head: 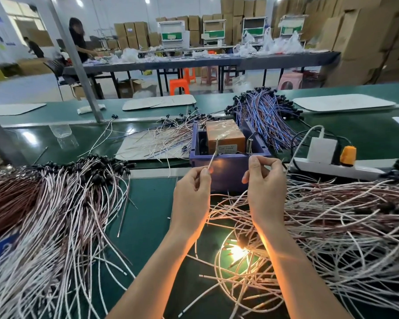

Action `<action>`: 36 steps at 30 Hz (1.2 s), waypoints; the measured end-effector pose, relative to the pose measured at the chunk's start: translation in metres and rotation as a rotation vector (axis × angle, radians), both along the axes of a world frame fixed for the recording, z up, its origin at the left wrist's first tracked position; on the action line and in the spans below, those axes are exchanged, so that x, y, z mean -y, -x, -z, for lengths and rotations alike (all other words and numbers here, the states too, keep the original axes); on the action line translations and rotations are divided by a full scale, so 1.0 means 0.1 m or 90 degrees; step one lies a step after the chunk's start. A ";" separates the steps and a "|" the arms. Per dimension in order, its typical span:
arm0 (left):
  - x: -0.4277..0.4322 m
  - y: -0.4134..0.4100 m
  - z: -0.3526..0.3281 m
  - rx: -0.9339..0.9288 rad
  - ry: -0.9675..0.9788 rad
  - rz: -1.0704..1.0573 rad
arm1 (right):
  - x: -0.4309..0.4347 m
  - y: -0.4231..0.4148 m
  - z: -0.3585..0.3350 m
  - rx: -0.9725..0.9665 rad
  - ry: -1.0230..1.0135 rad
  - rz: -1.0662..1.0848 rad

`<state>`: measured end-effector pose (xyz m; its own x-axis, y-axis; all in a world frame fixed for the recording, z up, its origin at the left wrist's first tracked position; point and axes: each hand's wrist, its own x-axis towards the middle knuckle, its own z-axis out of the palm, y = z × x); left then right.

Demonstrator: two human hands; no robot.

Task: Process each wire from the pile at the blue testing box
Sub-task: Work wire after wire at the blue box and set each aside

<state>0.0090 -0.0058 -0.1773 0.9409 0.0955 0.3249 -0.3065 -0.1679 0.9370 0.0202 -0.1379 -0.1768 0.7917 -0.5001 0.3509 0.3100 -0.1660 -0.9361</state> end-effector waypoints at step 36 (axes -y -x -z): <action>-0.27 -0.01 0.40 -0.101 0.111 -0.185 | 1.52 0.33 -0.51 -0.118 0.902 0.104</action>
